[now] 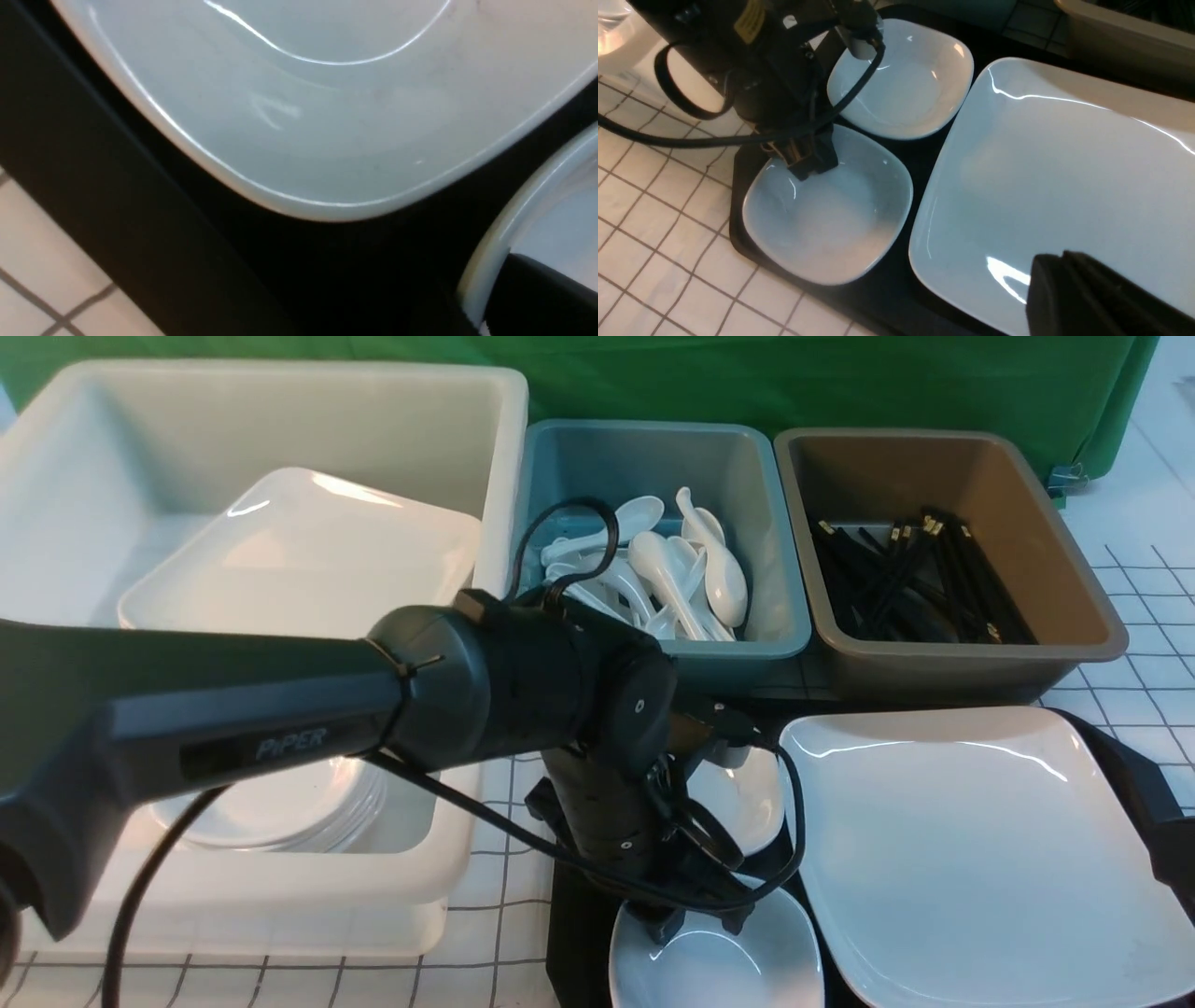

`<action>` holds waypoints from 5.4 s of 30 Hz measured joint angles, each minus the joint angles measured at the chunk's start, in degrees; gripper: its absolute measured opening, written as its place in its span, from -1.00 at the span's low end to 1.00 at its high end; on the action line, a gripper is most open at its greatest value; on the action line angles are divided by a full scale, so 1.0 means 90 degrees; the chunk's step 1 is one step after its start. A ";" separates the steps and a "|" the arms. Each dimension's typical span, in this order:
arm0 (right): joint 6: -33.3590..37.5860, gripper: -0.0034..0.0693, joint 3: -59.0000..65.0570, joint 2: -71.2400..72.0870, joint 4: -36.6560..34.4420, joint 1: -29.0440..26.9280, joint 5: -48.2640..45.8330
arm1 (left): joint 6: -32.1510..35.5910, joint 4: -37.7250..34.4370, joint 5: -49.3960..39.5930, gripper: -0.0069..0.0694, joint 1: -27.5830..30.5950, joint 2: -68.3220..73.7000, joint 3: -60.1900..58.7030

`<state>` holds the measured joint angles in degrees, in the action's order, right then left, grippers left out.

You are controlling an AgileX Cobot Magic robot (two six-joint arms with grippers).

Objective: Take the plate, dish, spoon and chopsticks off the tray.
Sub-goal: Use the left arm to grab a small plate from the dinner plate, then use the left arm to put the small plate into the large storage box on the left, then use the left arm to grab a small plate from the dinner plate, then use the left arm to put the small plate into the large storage box on the left

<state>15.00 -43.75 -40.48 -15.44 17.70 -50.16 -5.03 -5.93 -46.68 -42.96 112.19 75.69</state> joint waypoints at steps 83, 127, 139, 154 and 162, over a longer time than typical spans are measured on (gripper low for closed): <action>-0.0485 -0.89 -0.2409 -0.1835 0.1600 0.0147 -0.2210 | 0.3304 0.0787 -0.0157 -0.19 -0.0786 -0.0619 0.0900; 0.0496 -0.89 -0.4978 -0.3274 -0.1704 0.0603 -0.2003 | 0.1137 0.2029 -0.1363 -0.79 0.1568 -0.3728 0.0944; -0.0084 -0.89 -0.6960 -0.5846 -0.0878 0.2873 -0.1672 | 0.1341 0.0746 -0.1461 -0.80 0.3366 -0.3290 -0.0199; -0.0089 -0.86 -0.7120 -0.6173 0.0001 0.2972 -0.1634 | 0.1054 0.0587 -0.1119 -0.23 0.3366 -0.2773 -0.0653; -0.0147 -0.85 -0.7005 -0.5752 0.1976 0.2925 -0.2137 | 0.1014 -0.0101 -0.1783 0.21 0.3226 -0.2760 0.0253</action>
<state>13.68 -106.79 -92.26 2.35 44.02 -69.40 4.10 -6.84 -62.73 -13.93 87.35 77.97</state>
